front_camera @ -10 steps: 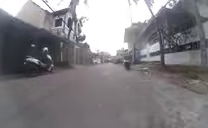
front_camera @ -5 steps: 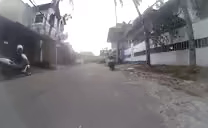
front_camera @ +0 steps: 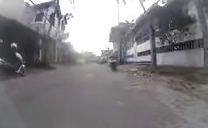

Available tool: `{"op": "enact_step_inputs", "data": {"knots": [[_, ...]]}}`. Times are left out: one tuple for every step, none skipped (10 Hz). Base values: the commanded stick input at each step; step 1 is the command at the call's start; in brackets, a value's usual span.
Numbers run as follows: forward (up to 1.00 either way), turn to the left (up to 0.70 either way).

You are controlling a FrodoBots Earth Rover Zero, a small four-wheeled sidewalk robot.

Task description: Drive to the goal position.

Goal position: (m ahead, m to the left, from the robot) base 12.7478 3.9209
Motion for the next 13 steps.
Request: {"op": "enact_step_inputs", "data": {"knots": [[1.00, 0.00], [1.00, 0.00], [1.00, 0.00], [1.00, 0.00], [1.00, 0.00], [1.00, 0.00], [1.00, 0.00], [1.00, 0.00], [1.00, 0.00], [1.00, 0.00], [1.00, 0.00], [1.00, 0.00], [1.00, 0.00]]}}
